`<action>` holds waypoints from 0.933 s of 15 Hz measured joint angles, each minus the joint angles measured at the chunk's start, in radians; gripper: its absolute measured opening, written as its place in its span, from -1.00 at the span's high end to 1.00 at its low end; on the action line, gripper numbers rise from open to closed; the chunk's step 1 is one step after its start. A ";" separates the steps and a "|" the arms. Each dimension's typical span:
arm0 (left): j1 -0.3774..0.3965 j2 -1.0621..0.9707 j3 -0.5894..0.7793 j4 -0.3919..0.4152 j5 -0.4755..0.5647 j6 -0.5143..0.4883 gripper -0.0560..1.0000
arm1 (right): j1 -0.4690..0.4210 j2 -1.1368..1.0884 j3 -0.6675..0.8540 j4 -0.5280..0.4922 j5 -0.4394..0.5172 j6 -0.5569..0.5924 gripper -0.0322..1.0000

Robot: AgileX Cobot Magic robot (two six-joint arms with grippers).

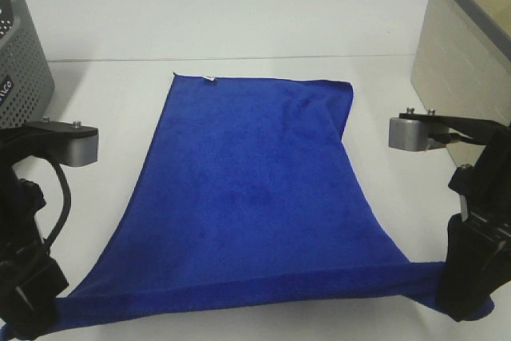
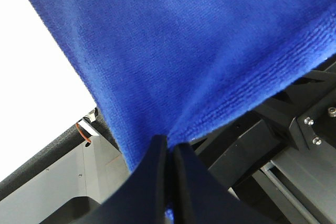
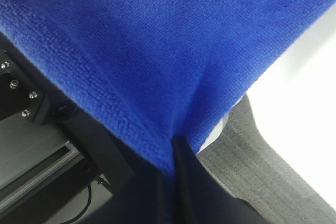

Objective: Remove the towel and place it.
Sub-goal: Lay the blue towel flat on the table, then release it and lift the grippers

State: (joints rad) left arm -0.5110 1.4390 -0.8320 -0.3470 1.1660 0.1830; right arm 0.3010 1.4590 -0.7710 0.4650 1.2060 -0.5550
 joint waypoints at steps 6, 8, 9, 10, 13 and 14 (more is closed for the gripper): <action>-0.057 0.011 0.053 -0.023 -0.001 0.001 0.89 | 0.000 -0.001 0.062 0.017 -0.004 0.003 0.94; -0.068 0.011 0.071 -0.027 -0.004 0.005 0.89 | 0.000 -0.001 0.067 0.026 -0.003 0.003 0.94; -0.068 0.011 0.078 -0.030 -0.007 0.005 0.89 | 0.000 -0.001 0.079 0.031 -0.003 0.003 0.94; -0.068 0.019 0.080 -0.038 -0.008 0.005 0.89 | 0.000 -0.001 0.089 0.033 -0.004 0.003 0.94; -0.068 0.076 0.082 -0.055 -0.009 0.005 0.89 | 0.000 -0.002 0.110 0.035 -0.005 0.003 0.94; -0.068 0.094 0.082 -0.056 -0.009 0.005 0.89 | 0.000 -0.002 0.110 0.041 -0.006 0.003 0.94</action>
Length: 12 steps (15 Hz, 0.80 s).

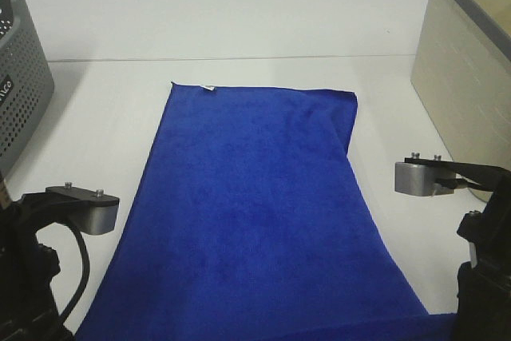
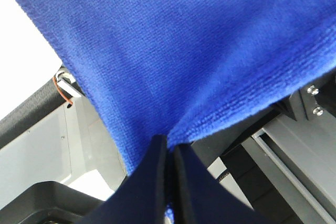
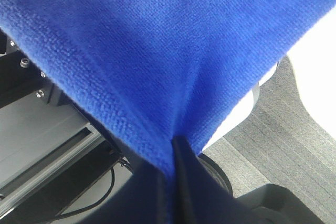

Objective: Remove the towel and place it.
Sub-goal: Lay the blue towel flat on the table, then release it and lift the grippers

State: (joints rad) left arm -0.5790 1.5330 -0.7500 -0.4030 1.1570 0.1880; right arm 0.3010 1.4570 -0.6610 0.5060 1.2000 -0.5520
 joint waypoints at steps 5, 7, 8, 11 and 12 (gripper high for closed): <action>0.000 0.023 0.000 -0.013 0.013 0.000 0.89 | 0.000 0.000 0.002 -0.011 0.000 0.006 0.89; 0.000 0.023 0.004 0.007 0.029 -0.004 0.89 | -0.001 0.000 0.002 -0.047 0.002 0.015 0.79; 0.000 0.023 0.007 0.008 0.036 -0.004 0.89 | -0.001 0.000 0.002 -0.049 0.007 0.014 0.74; 0.000 0.023 0.008 0.005 0.046 -0.007 0.89 | -0.003 0.000 0.014 -0.070 0.009 0.014 0.64; 0.000 0.023 0.008 0.001 0.047 -0.007 0.89 | -0.003 0.000 0.022 -0.070 0.009 0.014 0.59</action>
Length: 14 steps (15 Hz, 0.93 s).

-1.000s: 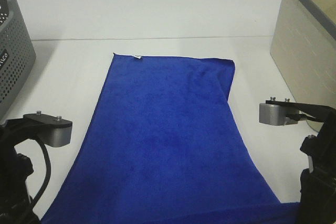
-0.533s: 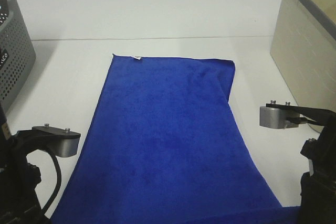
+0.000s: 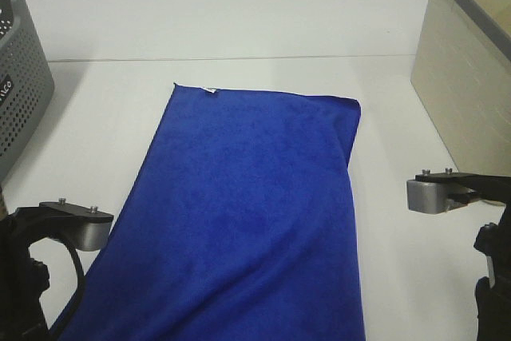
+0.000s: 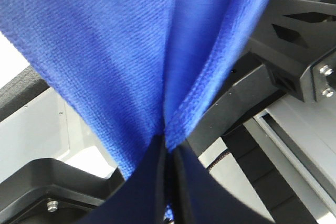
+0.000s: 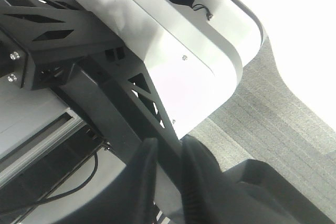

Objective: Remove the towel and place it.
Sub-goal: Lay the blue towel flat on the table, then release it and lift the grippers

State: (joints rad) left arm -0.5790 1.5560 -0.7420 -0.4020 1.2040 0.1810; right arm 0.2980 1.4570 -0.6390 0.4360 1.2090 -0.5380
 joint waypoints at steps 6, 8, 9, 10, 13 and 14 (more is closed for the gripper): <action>0.000 0.000 0.000 -0.062 0.000 -0.001 0.61 | 0.000 0.000 0.008 -0.001 -0.016 0.013 0.23; 0.000 0.000 0.000 -0.077 0.001 -0.001 0.22 | 0.000 0.000 0.008 -0.001 -0.024 0.043 0.14; 0.000 0.000 0.000 -0.077 0.002 -0.002 0.03 | 0.000 0.000 0.008 -0.001 -0.027 0.055 0.04; 0.000 0.000 0.000 -0.077 0.002 -0.007 -0.05 | 0.000 0.000 0.008 -0.001 -0.027 0.058 0.01; 0.000 -0.016 -0.002 -0.074 0.005 -0.024 -0.19 | 0.000 0.000 -0.027 -0.010 -0.057 0.120 -0.06; 0.000 -0.020 -0.009 -0.073 0.006 -0.024 -0.20 | 0.000 0.001 -0.046 -0.014 -0.065 0.139 -0.06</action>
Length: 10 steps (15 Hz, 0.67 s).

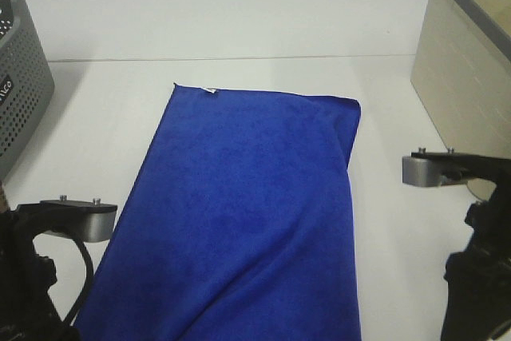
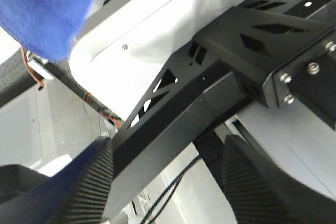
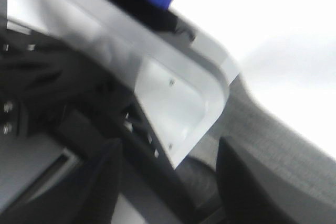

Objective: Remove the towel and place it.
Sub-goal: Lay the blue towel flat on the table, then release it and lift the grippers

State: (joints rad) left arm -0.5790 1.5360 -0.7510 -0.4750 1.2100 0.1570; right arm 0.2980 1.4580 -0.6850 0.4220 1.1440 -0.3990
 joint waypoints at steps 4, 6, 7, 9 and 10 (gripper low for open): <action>0.011 -0.017 -0.186 0.167 0.002 -0.114 -0.20 | -0.003 0.000 -0.226 -0.081 -0.060 0.202 -0.06; 0.048 -0.018 -0.260 0.249 0.002 -0.171 -0.20 | -0.003 0.000 -0.288 -0.112 -0.092 0.256 -0.06; 0.081 -0.018 -0.294 0.281 0.002 -0.200 -0.20 | -0.003 0.000 -0.330 -0.138 -0.117 0.292 -0.06; 0.196 -0.018 -0.372 0.323 0.002 -0.225 -0.20 | -0.008 0.002 -0.418 -0.192 -0.174 0.362 -0.06; 0.227 -0.014 -0.394 0.332 0.002 -0.225 -0.20 | -0.008 0.005 -0.448 -0.197 -0.174 0.371 -0.06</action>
State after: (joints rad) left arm -0.3520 1.5220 -1.1450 -0.1430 1.2120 -0.0680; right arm 0.2900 1.4630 -1.1330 0.2250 0.9700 -0.0280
